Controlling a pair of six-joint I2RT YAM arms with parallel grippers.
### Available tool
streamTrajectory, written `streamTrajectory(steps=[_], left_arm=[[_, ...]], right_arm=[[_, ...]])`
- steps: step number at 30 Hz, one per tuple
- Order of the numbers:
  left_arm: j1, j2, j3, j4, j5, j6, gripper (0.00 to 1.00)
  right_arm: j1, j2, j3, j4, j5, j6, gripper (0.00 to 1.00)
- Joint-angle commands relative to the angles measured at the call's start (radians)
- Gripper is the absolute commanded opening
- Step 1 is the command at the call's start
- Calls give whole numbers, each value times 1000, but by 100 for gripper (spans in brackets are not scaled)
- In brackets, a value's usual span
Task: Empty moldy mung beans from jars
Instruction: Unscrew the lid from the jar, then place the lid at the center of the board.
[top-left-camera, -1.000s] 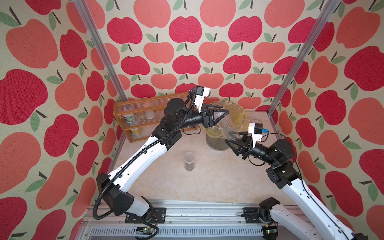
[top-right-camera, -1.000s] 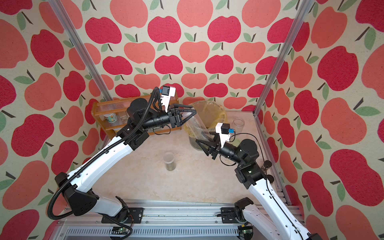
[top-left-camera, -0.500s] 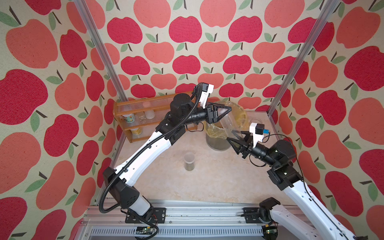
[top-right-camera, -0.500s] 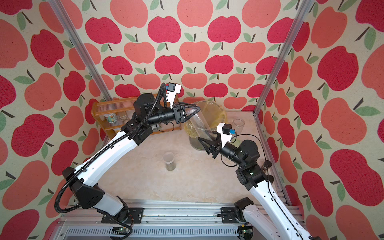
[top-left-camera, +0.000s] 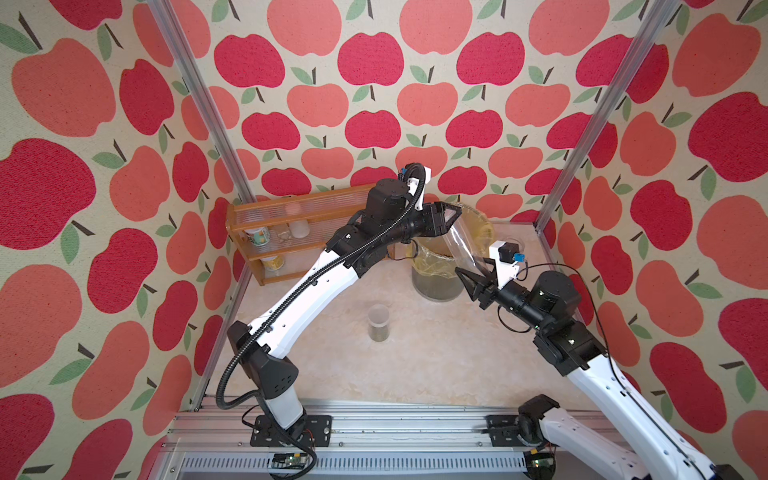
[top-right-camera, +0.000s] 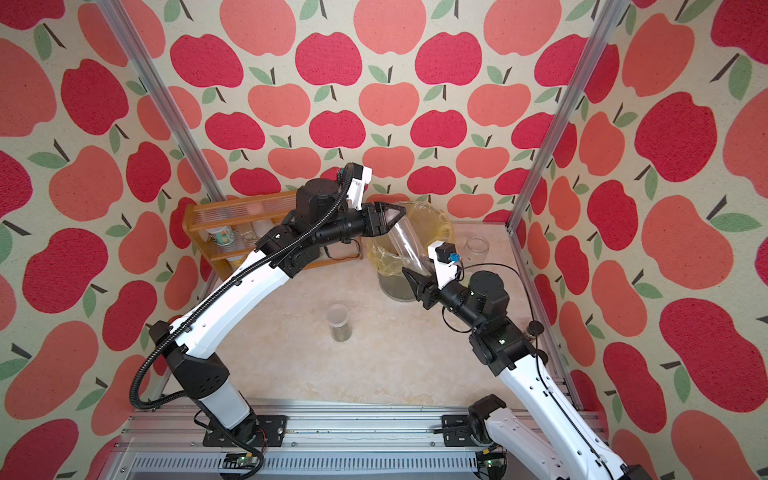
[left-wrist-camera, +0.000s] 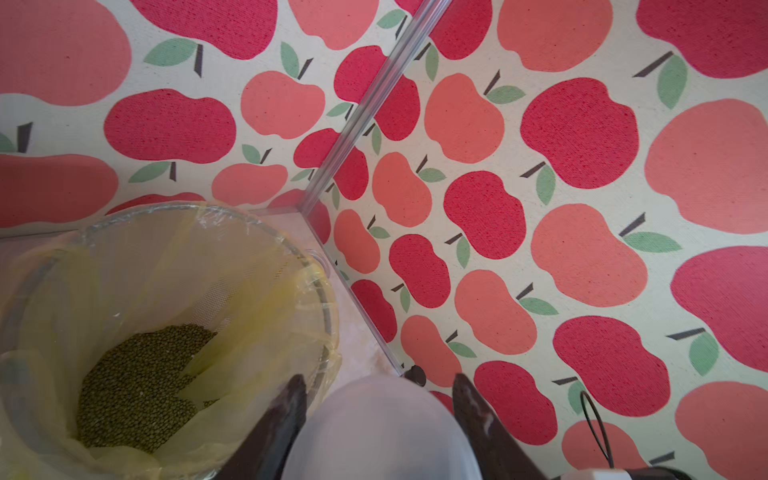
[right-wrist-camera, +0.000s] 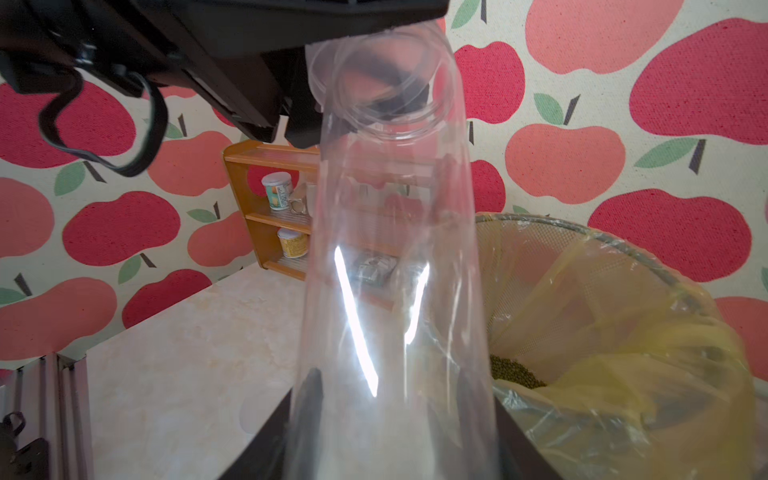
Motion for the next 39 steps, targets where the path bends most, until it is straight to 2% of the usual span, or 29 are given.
streamTrajectory(steps=[1, 7, 12, 15, 18, 26, 28, 32, 36, 39], left_arm=[[-5, 45, 91, -134, -111, 35, 46], [3, 100, 177, -189, -119, 40, 46], [47, 4, 85, -165, -184, 66, 46], [83, -136, -73, -108, -268, 123, 46], [97, -291, -289, -10, -415, 202, 45], [179, -602, -778, 172, -575, 240, 46], [200, -642, -891, 217, -637, 246, 47], [268, -682, -1119, 384, -623, 212, 47], [324, -651, -1206, 413, -642, 168, 47], [355, -603, -1282, 505, -649, 183, 46]], right_arm=[[5, 26, 53, -57, 122, -58, 37], [6, 62, 85, -52, 129, -68, 37], [6, 40, 64, -30, 130, -72, 37], [5, 16, 49, -28, 141, -70, 37], [4, -7, 42, -36, 139, -74, 37], [2, -51, 32, -45, 91, -50, 37], [3, -65, 28, -47, 83, -39, 37], [2, -87, 23, -55, 66, -20, 37], [2, -107, 25, -84, 61, -17, 37], [1, -125, 21, -89, 58, -16, 38]])
